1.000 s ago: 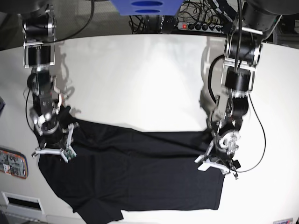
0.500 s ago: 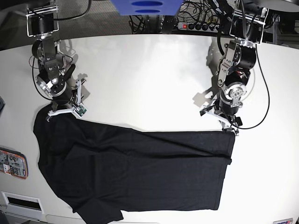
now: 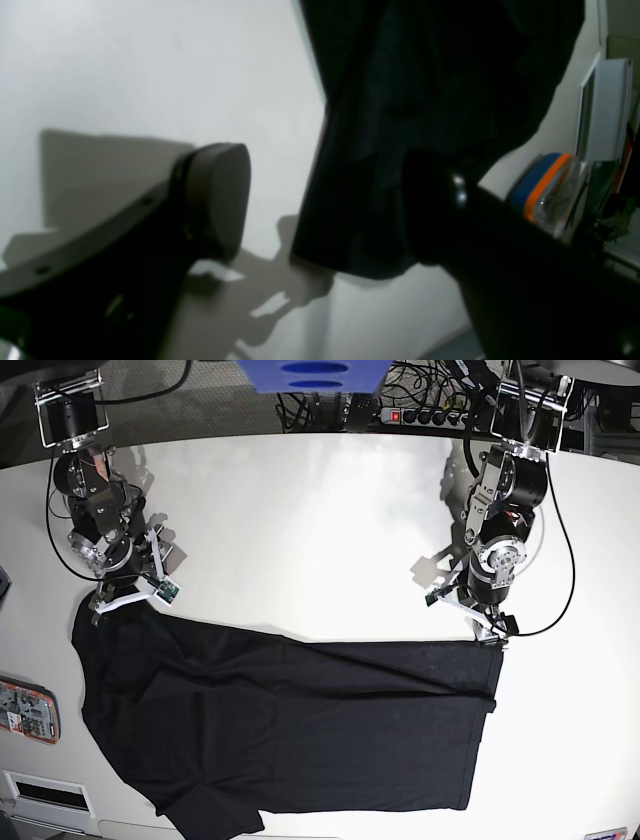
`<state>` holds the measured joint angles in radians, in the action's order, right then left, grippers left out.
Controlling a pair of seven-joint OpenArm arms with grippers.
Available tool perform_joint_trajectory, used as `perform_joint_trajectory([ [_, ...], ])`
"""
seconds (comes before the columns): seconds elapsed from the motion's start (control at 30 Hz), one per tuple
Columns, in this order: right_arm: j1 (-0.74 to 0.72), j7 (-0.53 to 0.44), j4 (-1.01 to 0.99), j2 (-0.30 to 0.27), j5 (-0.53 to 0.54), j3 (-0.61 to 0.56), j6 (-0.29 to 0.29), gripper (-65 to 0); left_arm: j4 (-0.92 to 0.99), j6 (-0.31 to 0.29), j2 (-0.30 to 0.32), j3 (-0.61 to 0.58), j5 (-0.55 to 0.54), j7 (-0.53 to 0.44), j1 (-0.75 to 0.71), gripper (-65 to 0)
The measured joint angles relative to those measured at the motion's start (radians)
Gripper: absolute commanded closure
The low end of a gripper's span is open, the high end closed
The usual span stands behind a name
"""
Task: Fold the T-shirt properly
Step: 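Carry the held edges back toward the collar, flattening the shirt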
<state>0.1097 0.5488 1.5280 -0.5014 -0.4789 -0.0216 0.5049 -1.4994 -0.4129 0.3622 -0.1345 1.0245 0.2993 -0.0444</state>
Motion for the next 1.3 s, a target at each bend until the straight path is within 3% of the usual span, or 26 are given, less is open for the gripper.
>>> perform_joint_trajectory([
  [0.33, -0.101, -0.04, -0.122, 0.0, 0.04, -0.01, 0.014, -48.9, 0.177, 0.027, -0.006, 0.0, 0.009, -0.008, 0.089, -38.0],
  [0.5, -0.203, -0.041, -0.215, -0.006, 0.033, -0.107, -0.002, -48.9, 0.27, 0.051, -0.027, 0.005, 0.024, -0.008, 0.145, -38.0],
  [0.67, -0.293, -0.05, -0.308, -0.003, 0.031, -0.173, -0.023, -48.9, 0.386, 0.076, -0.093, 0.006, 0.034, 0.0, 0.222, -38.1],
  [1.13, -0.304, -0.064, -0.326, -0.003, 0.033, -0.175, -0.023, -48.7, 0.628, 0.141, -0.127, 0.015, 0.054, -0.082, 0.363, -38.0],
  [1.23, -0.304, -0.064, -0.326, -0.003, 0.034, -0.175, -0.023, -44.8, 0.629, 0.141, -0.136, 0.013, 0.054, -0.079, 0.363, -37.9],
  [1.3, -0.303, -0.065, -0.328, -0.002, 0.035, -0.178, -0.015, -36.5, 0.629, 0.141, -0.138, 0.013, 0.055, -0.075, 0.363, -35.1],
])
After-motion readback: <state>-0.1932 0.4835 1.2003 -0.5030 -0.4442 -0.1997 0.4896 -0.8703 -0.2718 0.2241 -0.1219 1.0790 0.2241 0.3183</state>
